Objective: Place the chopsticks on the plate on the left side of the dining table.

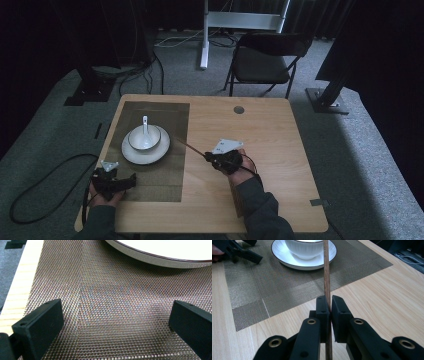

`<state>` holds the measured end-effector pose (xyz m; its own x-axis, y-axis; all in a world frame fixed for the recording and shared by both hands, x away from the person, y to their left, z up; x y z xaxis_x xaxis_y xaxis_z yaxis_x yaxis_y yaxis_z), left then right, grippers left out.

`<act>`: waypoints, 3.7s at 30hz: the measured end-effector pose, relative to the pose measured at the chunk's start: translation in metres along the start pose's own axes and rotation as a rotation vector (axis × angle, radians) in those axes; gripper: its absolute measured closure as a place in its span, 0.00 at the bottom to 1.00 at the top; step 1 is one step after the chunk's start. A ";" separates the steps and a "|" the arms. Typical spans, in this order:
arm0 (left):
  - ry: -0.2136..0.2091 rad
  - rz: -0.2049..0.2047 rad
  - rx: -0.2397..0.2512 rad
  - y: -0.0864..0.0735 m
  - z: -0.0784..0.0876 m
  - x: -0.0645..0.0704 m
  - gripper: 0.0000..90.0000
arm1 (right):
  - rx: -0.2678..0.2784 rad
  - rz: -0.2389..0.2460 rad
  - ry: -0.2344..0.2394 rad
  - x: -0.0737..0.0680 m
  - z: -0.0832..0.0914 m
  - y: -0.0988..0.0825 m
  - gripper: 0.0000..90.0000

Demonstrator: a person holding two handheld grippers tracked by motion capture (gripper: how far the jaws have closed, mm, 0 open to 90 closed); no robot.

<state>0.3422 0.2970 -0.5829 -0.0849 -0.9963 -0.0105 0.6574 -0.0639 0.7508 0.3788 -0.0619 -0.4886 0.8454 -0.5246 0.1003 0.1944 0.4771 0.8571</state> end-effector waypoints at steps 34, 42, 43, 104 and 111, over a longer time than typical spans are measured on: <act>0.000 -0.002 -0.002 0.000 0.000 0.000 0.00 | 0.001 0.067 0.065 0.000 -0.016 0.024 0.94; 0.000 -0.002 -0.001 0.000 0.000 0.000 0.00 | -0.002 0.071 0.085 -0.002 -0.022 0.026 0.94; 0.000 -0.002 -0.001 0.000 0.000 0.000 0.00 | -0.002 0.071 0.085 -0.002 -0.022 0.026 0.94; 0.000 -0.002 -0.002 0.000 0.000 0.000 0.00 | -0.029 0.208 0.186 -0.026 -0.065 0.062 0.94; 0.000 -0.002 -0.002 0.000 0.000 0.000 0.00 | -0.043 0.225 0.192 -0.030 -0.070 0.063 0.94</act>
<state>0.3421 0.2972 -0.5828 -0.0863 -0.9962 -0.0122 0.6585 -0.0662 0.7497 0.4010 0.0331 -0.4733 0.9475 -0.2614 0.1842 0.0091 0.5978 0.8016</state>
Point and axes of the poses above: each handheld gripper's, and its own axes: z roughly backward along the jaws, y roughly out of its top, x roughly to its right, the point moved 5 cm from there along -z, roughly forward along the jaws, and after that the axes turned 5 degrees about x, right-handed, at the moved point
